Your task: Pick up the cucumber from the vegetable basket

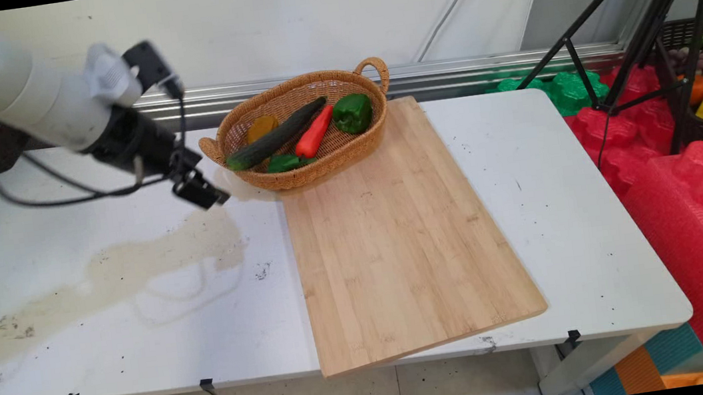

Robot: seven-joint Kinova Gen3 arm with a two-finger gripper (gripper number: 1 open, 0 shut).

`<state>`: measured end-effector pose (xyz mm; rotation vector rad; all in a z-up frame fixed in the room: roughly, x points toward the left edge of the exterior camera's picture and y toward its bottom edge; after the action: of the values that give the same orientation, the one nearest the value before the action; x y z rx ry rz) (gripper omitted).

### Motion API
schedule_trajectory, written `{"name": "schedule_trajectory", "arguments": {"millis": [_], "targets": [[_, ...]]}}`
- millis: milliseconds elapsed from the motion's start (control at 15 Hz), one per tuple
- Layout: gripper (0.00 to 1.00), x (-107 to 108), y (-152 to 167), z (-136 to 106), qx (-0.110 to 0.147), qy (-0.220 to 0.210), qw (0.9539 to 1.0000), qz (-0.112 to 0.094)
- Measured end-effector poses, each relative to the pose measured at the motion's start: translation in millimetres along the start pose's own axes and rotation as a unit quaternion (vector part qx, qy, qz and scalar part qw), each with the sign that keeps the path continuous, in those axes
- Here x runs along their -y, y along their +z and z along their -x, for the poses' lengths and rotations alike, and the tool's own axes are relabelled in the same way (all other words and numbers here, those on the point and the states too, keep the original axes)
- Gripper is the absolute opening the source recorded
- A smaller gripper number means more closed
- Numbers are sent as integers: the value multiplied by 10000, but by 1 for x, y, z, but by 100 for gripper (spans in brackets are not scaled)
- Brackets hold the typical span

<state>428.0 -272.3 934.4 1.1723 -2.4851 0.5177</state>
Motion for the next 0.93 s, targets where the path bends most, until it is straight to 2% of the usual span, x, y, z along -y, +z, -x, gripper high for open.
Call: {"name": "schedule_trajectory", "arguments": {"millis": [267, 533, 733, 933], "targets": [[100, 13, 14, -32, -113, -187, 9996, -176], [100, 34, 42, -69, -156, -456, 9980, -401], [100, 49, 66, -88, -102, -663, 9963, -529], [100, 58, 87, -98, 12, -817, 9951, -556]]}}
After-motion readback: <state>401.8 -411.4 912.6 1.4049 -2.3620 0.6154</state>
